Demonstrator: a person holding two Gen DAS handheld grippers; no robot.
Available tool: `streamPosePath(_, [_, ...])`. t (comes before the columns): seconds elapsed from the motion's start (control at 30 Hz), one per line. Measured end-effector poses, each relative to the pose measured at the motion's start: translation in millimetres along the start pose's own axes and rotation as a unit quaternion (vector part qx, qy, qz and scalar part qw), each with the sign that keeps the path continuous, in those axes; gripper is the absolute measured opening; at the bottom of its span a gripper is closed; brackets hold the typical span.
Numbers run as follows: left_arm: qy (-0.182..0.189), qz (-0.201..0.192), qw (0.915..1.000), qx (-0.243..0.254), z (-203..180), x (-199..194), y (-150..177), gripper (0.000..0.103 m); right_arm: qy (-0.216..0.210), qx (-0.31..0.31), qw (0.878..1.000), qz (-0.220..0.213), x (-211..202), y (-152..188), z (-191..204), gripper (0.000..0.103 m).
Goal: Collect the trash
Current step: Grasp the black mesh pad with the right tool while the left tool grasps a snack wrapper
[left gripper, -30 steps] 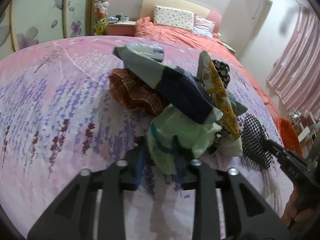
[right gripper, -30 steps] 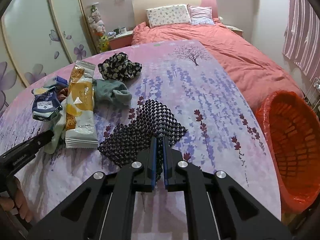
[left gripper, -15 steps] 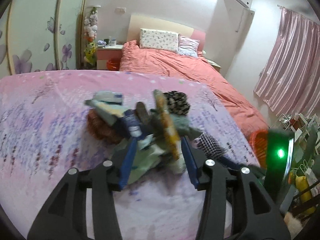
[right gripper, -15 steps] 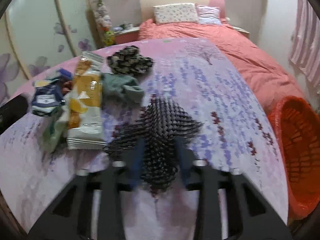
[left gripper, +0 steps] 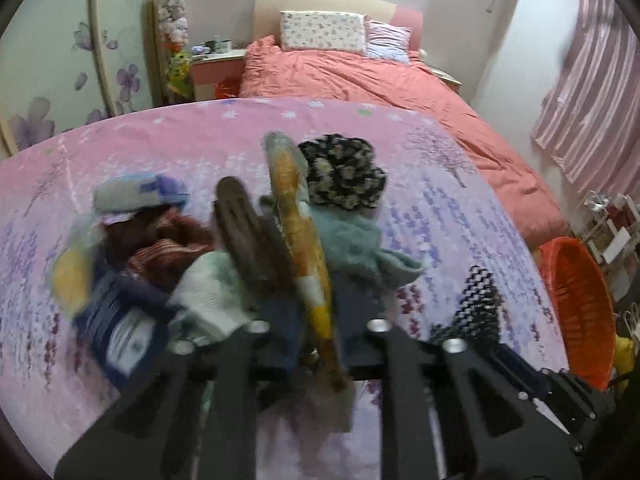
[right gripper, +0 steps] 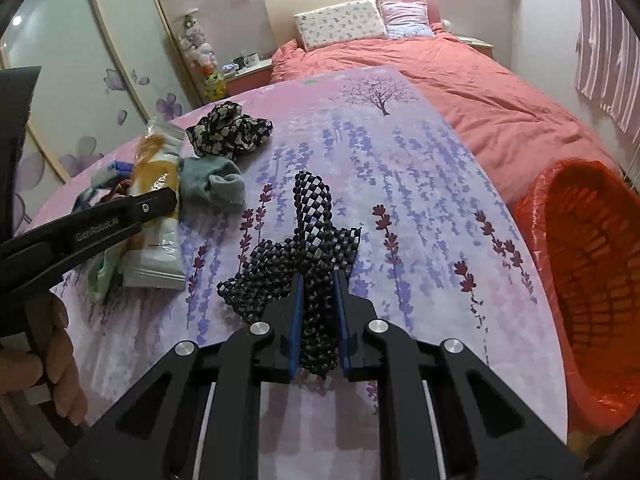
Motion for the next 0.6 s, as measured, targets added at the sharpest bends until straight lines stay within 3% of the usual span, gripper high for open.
streamPosePath(0.27, [0.070,-0.039,0.9966,-0.018,30,-50,7,0.009,0.006,-0.005,1.000,0.002,2,1,0,0.015])
streamPosePath(0.43, [0.066,-0.047,0.9959,-0.041,81,-82,20,0.009,0.032,-0.027,0.999,0.005,3,1,5,0.015])
streamPosePath(0.6, [0.019,-0.048,0.9963,-0.069,143,-97,37,0.009,0.064,-0.050,0.997,0.007,5,1,15,0.015])
Point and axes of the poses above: each gripper's, at about its wrist camera, not at the fingertips, and x roughly the way its jaws point, z to its left, y to its underside, the point moved 1 cm from there along x, roughly the way its jaws point, and after that the axes turned 13 degrees about -y, right-handed, at the moved point
